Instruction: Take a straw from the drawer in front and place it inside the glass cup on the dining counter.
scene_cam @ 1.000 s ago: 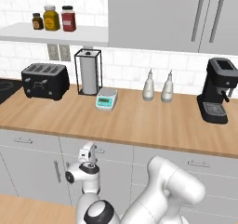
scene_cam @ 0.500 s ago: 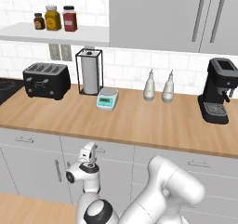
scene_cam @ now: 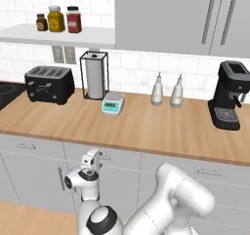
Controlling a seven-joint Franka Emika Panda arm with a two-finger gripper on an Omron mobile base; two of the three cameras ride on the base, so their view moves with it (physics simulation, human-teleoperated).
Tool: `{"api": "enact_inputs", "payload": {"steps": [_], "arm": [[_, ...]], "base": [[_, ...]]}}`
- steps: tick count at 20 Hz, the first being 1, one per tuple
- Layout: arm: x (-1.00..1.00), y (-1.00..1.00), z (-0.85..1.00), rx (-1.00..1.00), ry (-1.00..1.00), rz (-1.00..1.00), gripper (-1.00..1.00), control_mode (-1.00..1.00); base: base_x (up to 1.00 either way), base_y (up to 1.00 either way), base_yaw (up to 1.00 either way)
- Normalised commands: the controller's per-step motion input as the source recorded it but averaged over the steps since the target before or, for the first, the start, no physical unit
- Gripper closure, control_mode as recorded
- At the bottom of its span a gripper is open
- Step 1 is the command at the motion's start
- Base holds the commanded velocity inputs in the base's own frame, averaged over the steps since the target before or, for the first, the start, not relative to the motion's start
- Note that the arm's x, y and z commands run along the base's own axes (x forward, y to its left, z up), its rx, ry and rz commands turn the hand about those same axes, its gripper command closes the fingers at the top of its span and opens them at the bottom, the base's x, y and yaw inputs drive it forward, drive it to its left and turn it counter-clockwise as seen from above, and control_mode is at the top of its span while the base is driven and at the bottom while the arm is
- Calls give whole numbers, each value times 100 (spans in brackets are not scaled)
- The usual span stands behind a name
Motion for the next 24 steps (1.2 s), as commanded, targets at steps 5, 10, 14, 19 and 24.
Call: {"api": "enact_inputs", "payload": {"steps": [5,10,14,19,24], "arm": [[9,-7,-55,0,4,21,100,-100],[5,0,-61,0,6,21,100,-100],[4,17,-73,0,19,18,100,-100],[-1,64,-70,0,36,9,100,-100],[-42,89,-68,-5,34,12,100,-100]], "base": [[0,0,0],[0,0,0],[0,0,0],[0,0,0],[0,0,0]]}}
